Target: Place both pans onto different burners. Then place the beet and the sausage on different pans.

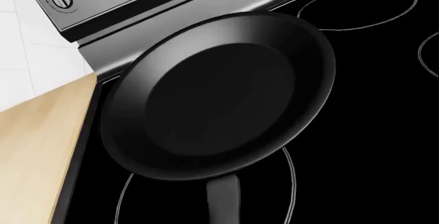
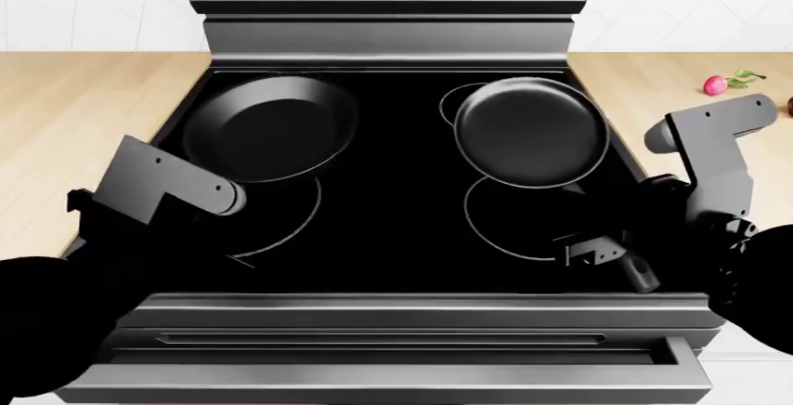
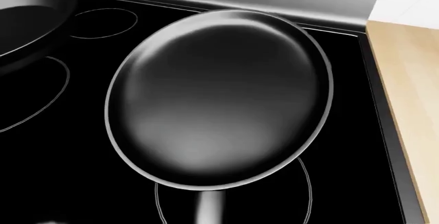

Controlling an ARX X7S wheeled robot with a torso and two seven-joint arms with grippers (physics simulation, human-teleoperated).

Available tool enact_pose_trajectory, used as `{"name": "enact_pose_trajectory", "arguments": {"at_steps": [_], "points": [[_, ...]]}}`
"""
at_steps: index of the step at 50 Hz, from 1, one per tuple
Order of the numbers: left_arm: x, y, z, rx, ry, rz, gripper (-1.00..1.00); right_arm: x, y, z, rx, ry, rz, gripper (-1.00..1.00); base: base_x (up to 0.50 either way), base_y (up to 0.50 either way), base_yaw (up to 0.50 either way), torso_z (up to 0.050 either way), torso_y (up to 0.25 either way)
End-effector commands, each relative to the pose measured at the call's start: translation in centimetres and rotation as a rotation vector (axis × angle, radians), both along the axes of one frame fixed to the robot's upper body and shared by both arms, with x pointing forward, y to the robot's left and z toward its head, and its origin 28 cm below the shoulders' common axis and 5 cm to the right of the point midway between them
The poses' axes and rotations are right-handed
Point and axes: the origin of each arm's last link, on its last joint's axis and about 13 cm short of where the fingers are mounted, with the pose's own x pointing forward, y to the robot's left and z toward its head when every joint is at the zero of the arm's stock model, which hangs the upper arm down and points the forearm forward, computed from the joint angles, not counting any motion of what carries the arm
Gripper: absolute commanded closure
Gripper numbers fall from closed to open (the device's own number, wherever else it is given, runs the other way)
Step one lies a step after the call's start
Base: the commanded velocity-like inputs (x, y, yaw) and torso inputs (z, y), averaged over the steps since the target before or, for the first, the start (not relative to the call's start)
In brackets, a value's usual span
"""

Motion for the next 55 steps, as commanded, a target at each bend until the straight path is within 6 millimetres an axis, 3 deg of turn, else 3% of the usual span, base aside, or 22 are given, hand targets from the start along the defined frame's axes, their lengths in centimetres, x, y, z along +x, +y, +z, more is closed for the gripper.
{"name": "enact_pose_trajectory", "arguments": {"at_steps": [1,30,55], "points": [[-0.1,1.4,1.1,0.045,-0.100,0.100,1.00,0.3,-0.2,1.2,0.003,-0.080,-0.039,1.00,0.00,0.00,0.00,0.000,0.000],[-0.8,2.5,-1.1,0.056,-0.045,0.154,1.00,0.4,-0.2,1.0,0.011,-0.079,-0.035,1.00,0.00,0.00,0.00,0.001,0.004],[-0.1,2.6,-2.5,0.065,-0.007,0.161,1.00,0.3,-0.5,0.4,0.016,-0.071,-0.044,1.00,0.00,0.00,0.00,0.001,0.004]]}}
